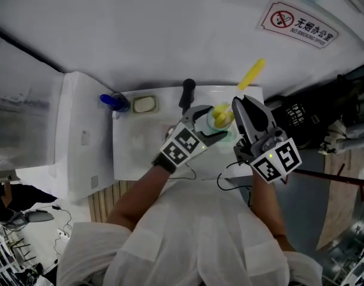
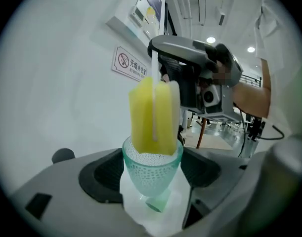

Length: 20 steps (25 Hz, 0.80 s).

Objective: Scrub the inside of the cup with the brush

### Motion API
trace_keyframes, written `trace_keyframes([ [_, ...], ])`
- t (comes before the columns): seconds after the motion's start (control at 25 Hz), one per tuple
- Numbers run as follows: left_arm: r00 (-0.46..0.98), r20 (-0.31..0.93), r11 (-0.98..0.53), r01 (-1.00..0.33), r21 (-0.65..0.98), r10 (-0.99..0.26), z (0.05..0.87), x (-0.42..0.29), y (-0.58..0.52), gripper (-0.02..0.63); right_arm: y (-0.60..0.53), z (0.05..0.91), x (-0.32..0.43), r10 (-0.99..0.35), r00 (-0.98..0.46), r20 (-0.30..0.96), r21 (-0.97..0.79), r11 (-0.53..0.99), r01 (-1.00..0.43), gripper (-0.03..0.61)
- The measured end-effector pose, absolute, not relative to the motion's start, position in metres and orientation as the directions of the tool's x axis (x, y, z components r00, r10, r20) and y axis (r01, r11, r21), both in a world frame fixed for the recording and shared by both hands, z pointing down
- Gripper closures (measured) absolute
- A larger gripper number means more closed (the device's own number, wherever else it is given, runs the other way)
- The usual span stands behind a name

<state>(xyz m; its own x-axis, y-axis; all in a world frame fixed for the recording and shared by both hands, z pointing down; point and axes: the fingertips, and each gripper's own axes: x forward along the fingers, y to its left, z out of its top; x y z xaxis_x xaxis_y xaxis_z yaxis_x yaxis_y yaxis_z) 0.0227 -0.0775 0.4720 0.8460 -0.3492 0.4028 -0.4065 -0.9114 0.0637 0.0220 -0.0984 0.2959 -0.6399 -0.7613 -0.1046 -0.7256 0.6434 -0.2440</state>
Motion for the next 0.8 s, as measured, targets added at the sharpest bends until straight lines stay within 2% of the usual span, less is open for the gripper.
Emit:
trace_keyframes([
  [0.32,0.846,0.369,-0.897,-0.437,0.067,-0.385,0.42,0.011,-0.08,0.265,-0.081,0.276,0.009,-0.75,-0.646,-0.143,-0.186,0.661,-0.727,0.544],
  [0.52,0.865,0.312,-0.9,-0.431,0.064,-0.392,0.387,0.009,-0.084,0.265,-0.08,0.285,0.004,-0.762,-0.64,-0.098,-0.144,0.647,-0.749,0.543],
  [0.8,0.85,0.36,-0.92,-0.387,-0.066,-0.384,0.381,0.013,-0.071,0.265,-0.079,0.277,0.003,-0.792,-0.604,-0.091,-0.139,0.611,-0.779,0.544],
])
